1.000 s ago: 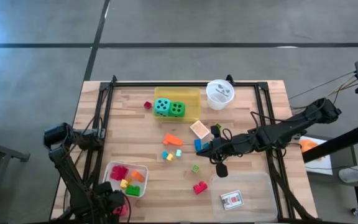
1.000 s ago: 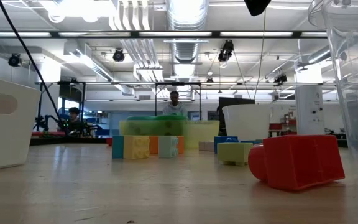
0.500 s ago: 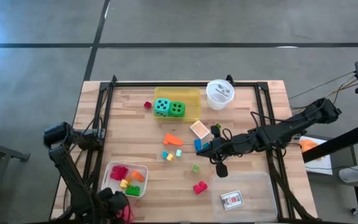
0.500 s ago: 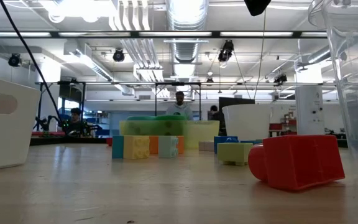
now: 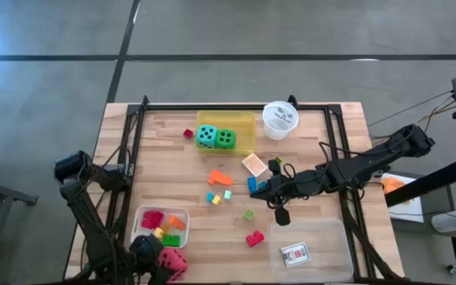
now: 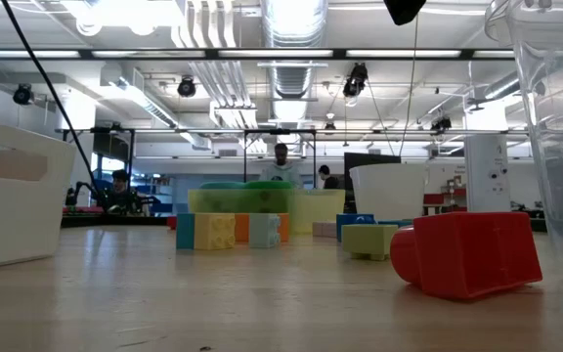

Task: Pick & Place Toys
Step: Put the pink die into the yellow bin

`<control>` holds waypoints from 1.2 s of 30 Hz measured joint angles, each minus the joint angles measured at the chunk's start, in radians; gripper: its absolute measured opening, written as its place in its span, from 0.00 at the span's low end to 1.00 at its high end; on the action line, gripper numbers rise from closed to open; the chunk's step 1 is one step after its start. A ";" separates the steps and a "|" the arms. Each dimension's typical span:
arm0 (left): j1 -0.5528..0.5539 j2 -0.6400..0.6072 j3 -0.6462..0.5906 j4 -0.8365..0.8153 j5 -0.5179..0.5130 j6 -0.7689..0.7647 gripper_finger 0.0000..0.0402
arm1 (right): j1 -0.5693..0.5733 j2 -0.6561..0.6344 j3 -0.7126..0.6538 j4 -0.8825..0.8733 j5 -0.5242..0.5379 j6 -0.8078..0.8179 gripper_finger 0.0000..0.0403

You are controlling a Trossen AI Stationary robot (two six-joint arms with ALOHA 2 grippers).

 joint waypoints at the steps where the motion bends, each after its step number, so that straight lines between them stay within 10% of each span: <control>1: 0.002 -0.002 0.000 0.007 -0.012 -0.004 0.73 | 0.000 0.000 0.000 0.000 0.000 0.000 0.02; 20: 0.048 -0.027 0.000 0.145 -0.351 0.119 0.73 | 0.000 0.000 0.000 0.000 0.000 0.000 0.02; 28: 0.238 -0.118 0.000 0.145 -0.330 0.468 0.73 | 0.001 0.000 0.000 0.000 0.000 0.000 0.02; 36: 0.541 -0.154 -0.001 0.146 -0.025 0.794 0.73 | 0.001 0.000 0.000 0.000 0.000 0.000 0.02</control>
